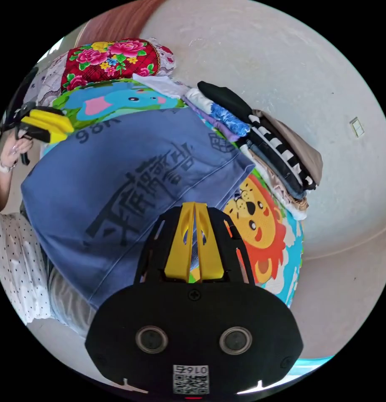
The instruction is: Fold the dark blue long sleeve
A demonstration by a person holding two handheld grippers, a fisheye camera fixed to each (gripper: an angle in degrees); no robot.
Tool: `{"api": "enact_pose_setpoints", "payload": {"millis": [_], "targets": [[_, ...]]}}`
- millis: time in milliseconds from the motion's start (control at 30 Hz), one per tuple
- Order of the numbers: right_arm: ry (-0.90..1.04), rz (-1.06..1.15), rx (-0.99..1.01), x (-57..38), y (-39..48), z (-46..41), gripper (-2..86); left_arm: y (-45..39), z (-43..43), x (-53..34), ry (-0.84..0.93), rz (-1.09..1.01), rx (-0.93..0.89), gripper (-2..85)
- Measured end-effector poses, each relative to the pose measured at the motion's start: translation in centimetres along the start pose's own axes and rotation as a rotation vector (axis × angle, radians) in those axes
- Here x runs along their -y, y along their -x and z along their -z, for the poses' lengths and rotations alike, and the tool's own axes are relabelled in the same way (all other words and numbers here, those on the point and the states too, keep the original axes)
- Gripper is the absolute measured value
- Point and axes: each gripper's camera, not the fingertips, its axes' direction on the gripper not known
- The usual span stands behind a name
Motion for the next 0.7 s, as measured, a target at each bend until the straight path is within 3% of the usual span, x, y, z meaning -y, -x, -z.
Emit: {"api": "enact_pose_setpoints", "payload": {"millis": [233, 333, 433, 567, 700], "targets": [[0.001, -0.061, -0.104, -5.1, 1.7, -0.8, -0.5, -4.1, -4.0, -1.5, 0.058, -0.112, 0.199, 5.9], [0.030, -0.145, -0.005, -5.1, 0.1, -0.9, -0.5, -4.7, -4.3, -2.5, 0.022, -0.120, 0.219, 5.8], [0.183, -0.155, 0.059, -1.9, -1.1, -0.5, -0.5, -4.6, -4.5, -2.9, 0.001, -0.102, 0.199, 5.8], [-0.329, -0.034, 0.089, 4.9, 2.7, 4.5, -0.5, -4.6, -4.6, -3.5, -0.012, -0.095, 0.185, 5.7], [-0.291, 0.033, 0.113, 12.9, 5.3, 0.7, -0.5, -4.7, -4.6, -4.0, -0.017, -0.098, 0.185, 5.6]]}}
